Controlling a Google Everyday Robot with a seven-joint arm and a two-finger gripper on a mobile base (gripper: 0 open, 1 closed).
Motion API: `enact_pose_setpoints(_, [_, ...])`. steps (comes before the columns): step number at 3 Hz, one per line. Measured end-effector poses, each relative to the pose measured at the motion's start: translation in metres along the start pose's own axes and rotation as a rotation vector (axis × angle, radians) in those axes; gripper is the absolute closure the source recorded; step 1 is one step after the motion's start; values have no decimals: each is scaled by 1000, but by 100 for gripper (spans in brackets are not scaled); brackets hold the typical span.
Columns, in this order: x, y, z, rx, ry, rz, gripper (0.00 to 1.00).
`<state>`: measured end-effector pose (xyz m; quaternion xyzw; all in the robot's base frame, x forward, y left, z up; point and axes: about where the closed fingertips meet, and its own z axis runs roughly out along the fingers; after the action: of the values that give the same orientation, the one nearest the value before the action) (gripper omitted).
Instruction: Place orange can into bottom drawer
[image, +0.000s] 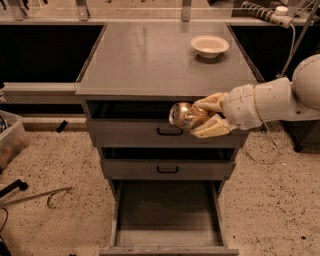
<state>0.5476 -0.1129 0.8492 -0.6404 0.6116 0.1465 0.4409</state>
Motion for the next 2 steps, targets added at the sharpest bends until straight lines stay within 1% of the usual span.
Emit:
enact_pose_setpoints(1, [38, 27, 20, 23, -2, 47, 100])
enact_pose_setpoints(2, [116, 75, 75, 36, 7, 149, 100])
